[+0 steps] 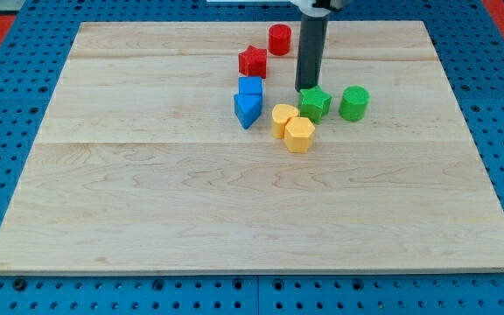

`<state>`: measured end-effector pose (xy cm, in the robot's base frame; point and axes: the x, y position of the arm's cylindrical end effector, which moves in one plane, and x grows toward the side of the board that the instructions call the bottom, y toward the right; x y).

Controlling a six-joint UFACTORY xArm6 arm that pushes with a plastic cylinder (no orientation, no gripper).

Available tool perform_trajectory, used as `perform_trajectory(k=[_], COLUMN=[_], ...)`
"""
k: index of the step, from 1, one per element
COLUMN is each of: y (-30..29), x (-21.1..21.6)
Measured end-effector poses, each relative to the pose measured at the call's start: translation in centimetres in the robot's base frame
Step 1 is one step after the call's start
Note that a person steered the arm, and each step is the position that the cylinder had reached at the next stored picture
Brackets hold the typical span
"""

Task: Point at green circle

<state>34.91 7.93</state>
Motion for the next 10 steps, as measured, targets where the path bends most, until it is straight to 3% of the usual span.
perform_trajectory(k=[2, 4, 7, 10], y=[1.8, 3.7, 13.7, 9.6], x=[1.5, -0.7, -1.4, 1.2])
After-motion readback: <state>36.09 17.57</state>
